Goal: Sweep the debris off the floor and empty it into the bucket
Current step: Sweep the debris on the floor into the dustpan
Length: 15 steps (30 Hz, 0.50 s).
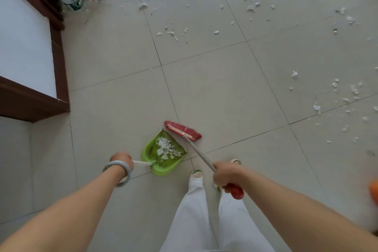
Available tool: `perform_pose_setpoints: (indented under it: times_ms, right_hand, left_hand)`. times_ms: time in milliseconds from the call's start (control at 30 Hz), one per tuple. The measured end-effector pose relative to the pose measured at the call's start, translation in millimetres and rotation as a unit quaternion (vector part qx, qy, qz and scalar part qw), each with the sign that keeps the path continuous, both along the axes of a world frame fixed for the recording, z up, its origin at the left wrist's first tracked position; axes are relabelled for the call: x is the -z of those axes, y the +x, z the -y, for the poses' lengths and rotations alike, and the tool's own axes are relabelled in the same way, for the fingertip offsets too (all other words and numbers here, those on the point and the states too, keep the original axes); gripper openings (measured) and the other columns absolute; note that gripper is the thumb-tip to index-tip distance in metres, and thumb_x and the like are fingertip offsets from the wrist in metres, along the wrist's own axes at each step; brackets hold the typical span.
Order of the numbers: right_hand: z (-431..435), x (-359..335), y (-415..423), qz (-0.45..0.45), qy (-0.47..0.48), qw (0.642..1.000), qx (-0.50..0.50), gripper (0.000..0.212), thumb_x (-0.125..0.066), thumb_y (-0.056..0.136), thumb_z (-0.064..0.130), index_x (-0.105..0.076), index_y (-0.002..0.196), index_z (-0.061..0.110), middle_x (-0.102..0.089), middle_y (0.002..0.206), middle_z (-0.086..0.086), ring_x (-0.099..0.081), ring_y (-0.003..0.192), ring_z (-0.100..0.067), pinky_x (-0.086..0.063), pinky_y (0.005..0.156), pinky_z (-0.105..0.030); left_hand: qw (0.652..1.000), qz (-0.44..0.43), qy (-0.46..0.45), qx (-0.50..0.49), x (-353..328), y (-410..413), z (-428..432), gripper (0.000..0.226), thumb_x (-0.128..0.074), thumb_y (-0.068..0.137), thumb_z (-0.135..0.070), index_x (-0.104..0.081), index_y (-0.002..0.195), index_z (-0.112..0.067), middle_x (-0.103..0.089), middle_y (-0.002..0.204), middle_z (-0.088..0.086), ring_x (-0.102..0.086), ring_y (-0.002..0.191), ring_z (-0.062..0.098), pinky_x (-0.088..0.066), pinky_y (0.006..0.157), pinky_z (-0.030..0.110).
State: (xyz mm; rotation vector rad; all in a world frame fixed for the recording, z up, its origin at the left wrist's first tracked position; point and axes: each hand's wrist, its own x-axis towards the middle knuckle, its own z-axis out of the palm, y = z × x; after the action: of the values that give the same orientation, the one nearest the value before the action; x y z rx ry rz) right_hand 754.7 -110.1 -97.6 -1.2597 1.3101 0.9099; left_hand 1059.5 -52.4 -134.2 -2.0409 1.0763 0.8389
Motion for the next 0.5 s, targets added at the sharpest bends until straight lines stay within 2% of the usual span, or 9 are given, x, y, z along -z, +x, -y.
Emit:
perform_pose_setpoints:
  times_ms: [100, 200, 300, 433, 500]
  right_hand:
    - [-2.9, -19.3, -14.6, 0.020, 0.014, 1.000, 0.003, 0.043, -0.038, 0.071, 0.002, -0.058, 0.109, 0.009, -0.061, 0.073, -0.013, -0.053, 0.053, -0.024, -0.046, 0.050, -0.029]
    - [-11.8, -42.7, -32.0, 0.032, -0.008, 0.999, 0.026, 0.042, -0.035, 0.073, 0.004, -0.055, 0.107, 0.016, -0.054, 0.065, -0.006, -0.049, 0.043, -0.016, -0.042, 0.042, -0.022]
    - [-25.8, -64.8, -46.8, 0.045, -0.030, 0.997, 0.054, 0.033, -0.029, 0.073, 0.004, -0.050, 0.089, 0.024, -0.051, 0.066, -0.006, -0.047, 0.041, -0.014, -0.038, 0.036, -0.020]
    - [-28.4, -66.0, -70.0, 0.024, -0.081, 0.990, 0.111, 0.048, -0.030, 0.074, 0.002, -0.054, 0.113, 0.018, -0.053, 0.068, -0.008, -0.050, 0.043, -0.016, -0.040, 0.039, -0.020]
    - [-28.7, -63.8, -80.8, 0.013, -0.102, 0.986, 0.134, 0.048, -0.031, 0.074, 0.002, -0.053, 0.114, 0.013, -0.055, 0.069, -0.009, -0.051, 0.044, -0.017, -0.041, 0.040, -0.021]
  left_hand:
    - [1.000, -0.003, -0.014, -0.006, -1.5, -2.2, 1.3, 0.037, -0.037, 0.097, -0.013, -0.064, 0.121, -0.014, -0.063, 0.126, 0.006, -0.059, 0.116, 0.023, -0.047, 0.099, 0.027]
    - [0.999, 0.000, 0.002, 0.032, -7.9, -5.3, 5.6, 0.038, -0.035, 0.097, -0.013, -0.064, 0.121, -0.014, -0.063, 0.126, 0.004, -0.059, 0.116, 0.021, -0.047, 0.097, 0.025]
    - [0.997, -0.001, 0.011, 0.081, -15.8, -11.6, 14.0, 0.039, -0.033, 0.098, -0.014, -0.062, 0.124, -0.014, -0.061, 0.128, 0.003, -0.058, 0.118, 0.020, -0.046, 0.097, 0.025]
    - [0.989, -0.001, 0.009, 0.151, -27.1, -31.8, 33.3, 0.042, -0.028, 0.100, -0.013, -0.057, 0.130, -0.010, -0.058, 0.134, 0.005, -0.055, 0.123, 0.020, -0.044, 0.100, 0.026]
    - [0.981, 0.001, 0.009, 0.194, -31.9, -44.5, 45.0, 0.042, -0.027, 0.100, -0.013, -0.056, 0.131, -0.009, -0.057, 0.134, 0.005, -0.055, 0.123, 0.020, -0.044, 0.101, 0.026]
